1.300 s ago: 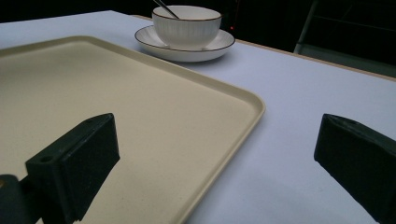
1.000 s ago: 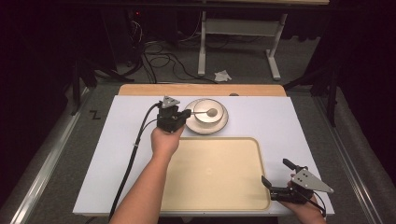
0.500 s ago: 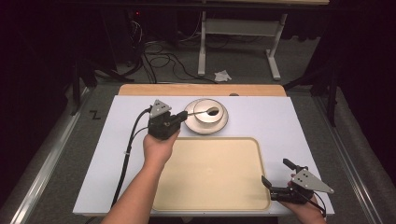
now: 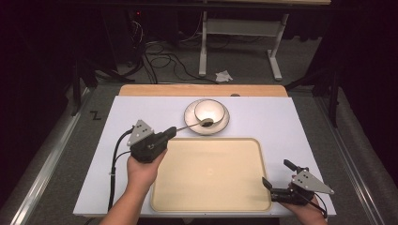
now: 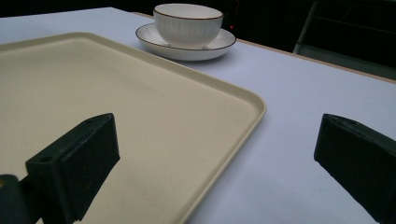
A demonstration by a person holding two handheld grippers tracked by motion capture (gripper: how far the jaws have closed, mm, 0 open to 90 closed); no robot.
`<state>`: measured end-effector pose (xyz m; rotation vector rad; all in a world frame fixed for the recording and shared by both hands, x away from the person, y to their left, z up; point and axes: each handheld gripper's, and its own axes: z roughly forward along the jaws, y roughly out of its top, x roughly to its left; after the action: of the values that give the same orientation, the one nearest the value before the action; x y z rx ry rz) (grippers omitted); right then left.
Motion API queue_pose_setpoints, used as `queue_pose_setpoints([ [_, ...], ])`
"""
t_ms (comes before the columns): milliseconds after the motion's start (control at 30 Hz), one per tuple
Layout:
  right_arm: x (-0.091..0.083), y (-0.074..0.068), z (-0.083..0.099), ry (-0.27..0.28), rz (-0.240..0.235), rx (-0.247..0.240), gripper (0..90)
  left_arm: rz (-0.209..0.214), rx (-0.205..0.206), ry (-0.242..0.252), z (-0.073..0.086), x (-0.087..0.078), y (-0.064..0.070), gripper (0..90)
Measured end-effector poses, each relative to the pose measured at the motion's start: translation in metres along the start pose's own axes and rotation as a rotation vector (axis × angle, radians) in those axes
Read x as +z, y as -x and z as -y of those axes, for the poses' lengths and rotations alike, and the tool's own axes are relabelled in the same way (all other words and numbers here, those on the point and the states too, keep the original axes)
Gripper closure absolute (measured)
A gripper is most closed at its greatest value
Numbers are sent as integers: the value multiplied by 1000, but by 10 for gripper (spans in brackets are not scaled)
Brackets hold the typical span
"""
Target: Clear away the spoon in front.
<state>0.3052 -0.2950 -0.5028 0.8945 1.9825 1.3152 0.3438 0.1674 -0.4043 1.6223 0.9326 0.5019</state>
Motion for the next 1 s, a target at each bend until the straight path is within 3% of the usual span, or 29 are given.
queue_pose_setpoints([
  [233,1,0,1,-3,2,-4,7,29,-17,40,31,-32,6,896],
  [400,1,-1,1,-7,3,-5,7,64,-66,70,55,-47,9,896],
  [500,1,-2,0,0,-1,-2,7,69,-63,53,60,-49,12,895],
  [600,0,-2,-1,2,1,-8,7,100,-117,75,62,-50,11,896],
  [667,0,-1,0,2,3,-4,7,113,-121,75,62,-49,10,895],
  [1000,0,0,0,-4,4,0,7,219,-234,-5,75,-35,-1,895],
])
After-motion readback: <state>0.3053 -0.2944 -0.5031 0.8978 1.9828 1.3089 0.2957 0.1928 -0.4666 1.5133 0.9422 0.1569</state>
